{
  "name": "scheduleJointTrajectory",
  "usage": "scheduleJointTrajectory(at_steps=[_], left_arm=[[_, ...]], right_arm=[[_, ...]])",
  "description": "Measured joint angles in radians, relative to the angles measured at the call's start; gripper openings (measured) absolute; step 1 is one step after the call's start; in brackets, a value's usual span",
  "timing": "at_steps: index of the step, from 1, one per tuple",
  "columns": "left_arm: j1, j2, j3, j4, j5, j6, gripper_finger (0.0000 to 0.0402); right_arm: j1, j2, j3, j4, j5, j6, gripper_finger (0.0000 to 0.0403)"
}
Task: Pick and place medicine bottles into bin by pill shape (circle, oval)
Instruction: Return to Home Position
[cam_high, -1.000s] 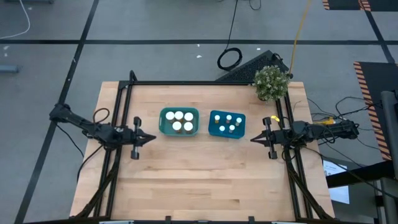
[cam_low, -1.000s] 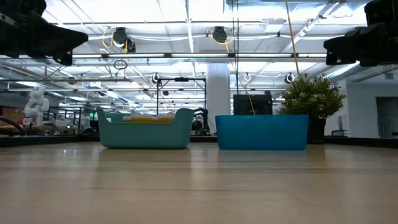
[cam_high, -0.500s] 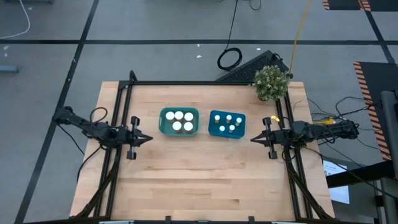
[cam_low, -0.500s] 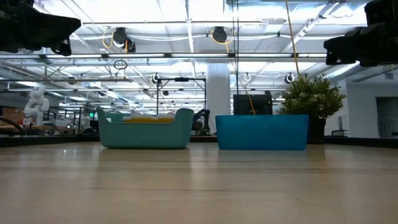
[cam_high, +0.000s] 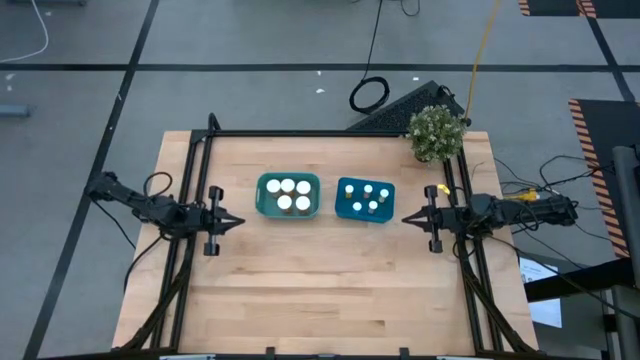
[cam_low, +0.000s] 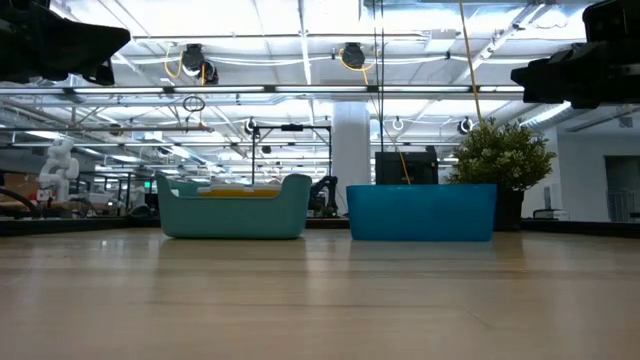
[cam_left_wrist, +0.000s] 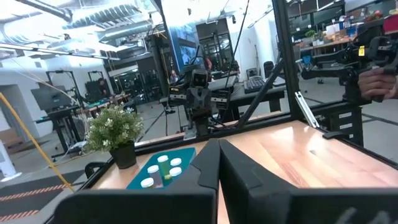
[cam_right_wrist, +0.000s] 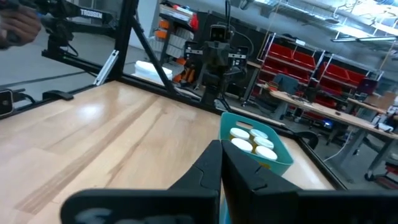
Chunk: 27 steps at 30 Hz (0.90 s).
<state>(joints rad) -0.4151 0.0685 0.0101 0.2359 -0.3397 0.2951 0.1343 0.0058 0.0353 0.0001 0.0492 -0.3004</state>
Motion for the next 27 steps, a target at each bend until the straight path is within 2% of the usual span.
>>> scheduleJointTrajectory(at_steps=[7, 14, 27], left_arm=[[0.042, 0.000, 0.000, -0.022, 0.000, -0.022, 0.0018], [0.101, 0.000, 0.000, -0.065, 0.005, -0.036, 0.0004], [0.206, 0.000, 0.000, -0.106, 0.176, -0.057, 0.0007]], right_arm=[[-0.026, -0.003, -0.017, 0.004, -0.049, 0.012, 0.0000], [-0.029, -0.001, -0.017, 0.011, -0.049, 0.001, 0.0000], [-0.029, -0.001, -0.017, 0.030, -0.051, 0.000, 0.0000]])
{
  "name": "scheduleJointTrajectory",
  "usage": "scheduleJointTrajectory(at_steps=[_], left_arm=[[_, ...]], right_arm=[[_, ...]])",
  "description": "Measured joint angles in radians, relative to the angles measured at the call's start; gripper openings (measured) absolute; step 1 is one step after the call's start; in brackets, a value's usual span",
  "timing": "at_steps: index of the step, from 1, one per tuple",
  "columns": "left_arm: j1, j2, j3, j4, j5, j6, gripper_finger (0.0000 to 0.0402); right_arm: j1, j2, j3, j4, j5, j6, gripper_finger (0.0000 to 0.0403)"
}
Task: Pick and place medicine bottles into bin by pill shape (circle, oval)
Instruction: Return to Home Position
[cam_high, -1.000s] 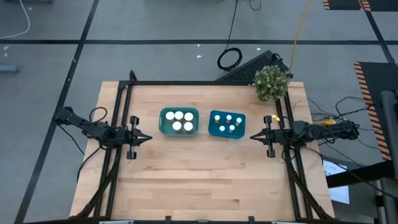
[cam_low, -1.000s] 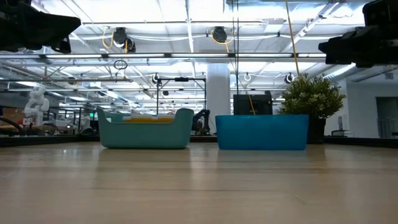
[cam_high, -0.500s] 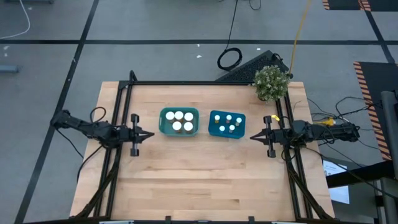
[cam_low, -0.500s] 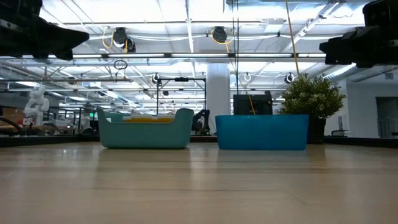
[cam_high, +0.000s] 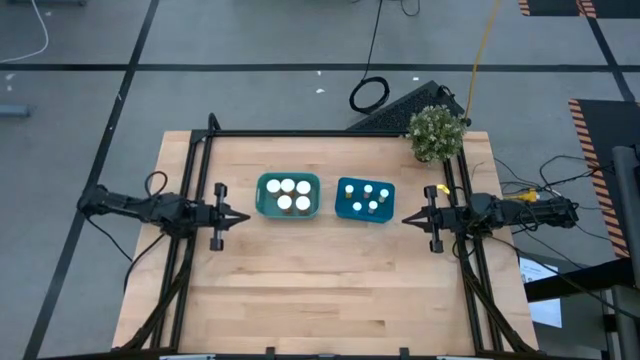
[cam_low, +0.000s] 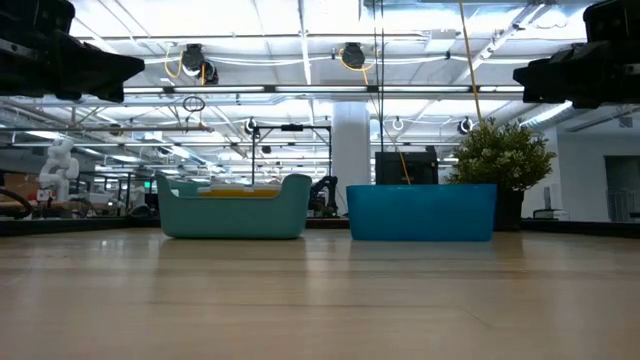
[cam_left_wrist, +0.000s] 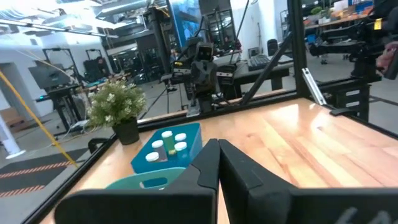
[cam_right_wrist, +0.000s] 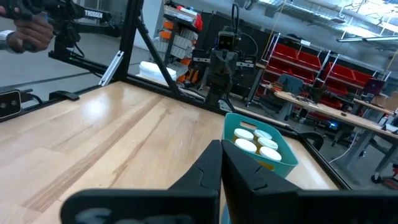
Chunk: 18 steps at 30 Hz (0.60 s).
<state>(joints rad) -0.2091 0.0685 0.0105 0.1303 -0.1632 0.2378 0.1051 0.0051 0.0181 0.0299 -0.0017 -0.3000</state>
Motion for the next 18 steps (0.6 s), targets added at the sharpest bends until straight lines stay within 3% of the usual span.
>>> scheduleJointTrajectory(at_steps=[9, 18], left_arm=[[0.114, 0.000, 0.000, 0.000, 0.169, -0.012, 0.0006], [0.217, 0.000, 0.000, -0.054, 0.228, -0.031, 0.0010]], right_arm=[[0.000, 0.000, 0.000, 0.002, 0.000, 0.000, 0.0000], [0.000, 0.000, 0.000, 0.003, 0.000, 0.000, 0.0000]])
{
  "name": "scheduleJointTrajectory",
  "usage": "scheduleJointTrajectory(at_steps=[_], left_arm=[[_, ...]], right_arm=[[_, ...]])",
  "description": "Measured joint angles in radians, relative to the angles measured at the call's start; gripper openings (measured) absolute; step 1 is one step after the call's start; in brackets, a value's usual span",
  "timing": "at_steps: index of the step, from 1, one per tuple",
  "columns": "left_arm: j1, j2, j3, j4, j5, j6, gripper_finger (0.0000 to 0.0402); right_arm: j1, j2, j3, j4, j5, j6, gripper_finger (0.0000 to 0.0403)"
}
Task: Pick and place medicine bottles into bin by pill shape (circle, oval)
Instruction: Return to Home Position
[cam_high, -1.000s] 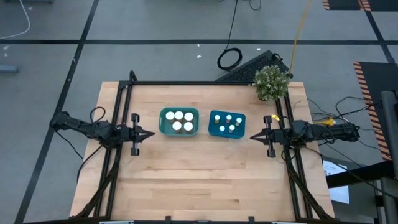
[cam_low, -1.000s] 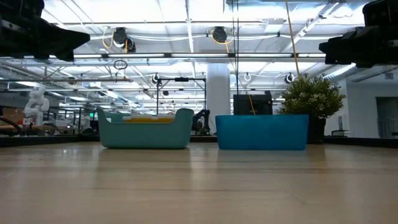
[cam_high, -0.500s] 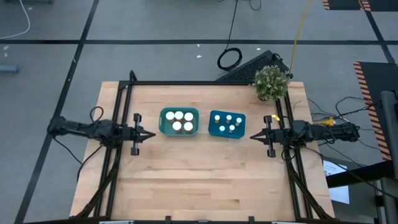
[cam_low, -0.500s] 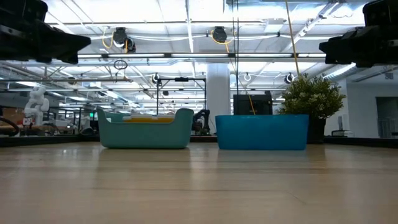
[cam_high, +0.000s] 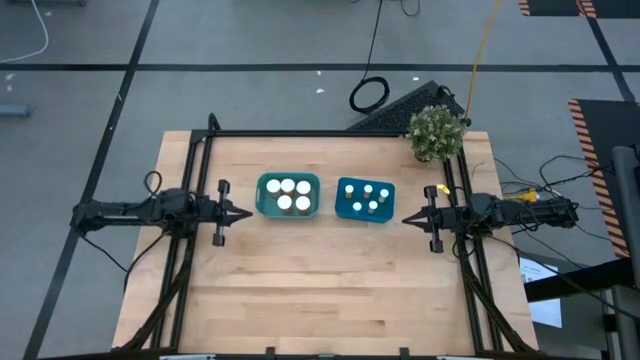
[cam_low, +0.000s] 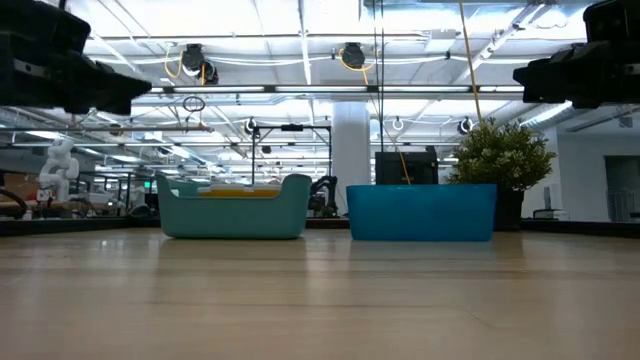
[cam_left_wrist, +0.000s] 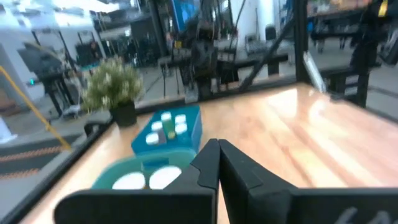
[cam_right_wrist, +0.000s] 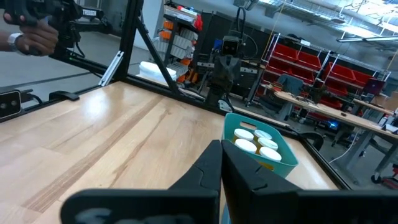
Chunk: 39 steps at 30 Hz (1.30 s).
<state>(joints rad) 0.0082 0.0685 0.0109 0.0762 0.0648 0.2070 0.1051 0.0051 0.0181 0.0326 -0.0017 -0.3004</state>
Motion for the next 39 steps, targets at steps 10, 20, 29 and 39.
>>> scheduleJointTrajectory(at_steps=[10, 20, 29, 39], left_arm=[[0.079, 0.005, 0.000, -0.049, 0.051, -0.032, 0.0015], [0.090, 0.005, 0.000, -0.050, 0.042, -0.090, 0.0005], [0.090, 0.005, 0.000, -0.050, 0.039, -0.109, 0.0029], [0.090, 0.005, 0.000, -0.050, 0.039, -0.108, 0.0040]], right_arm=[[0.000, 0.000, 0.000, 0.000, 0.000, 0.000, 0.0000], [0.000, 0.000, 0.000, 0.000, 0.000, 0.000, 0.0000], [0.000, 0.000, 0.000, 0.001, 0.000, 0.000, 0.0000], [0.000, 0.000, 0.000, 0.001, 0.000, 0.000, 0.0000]])
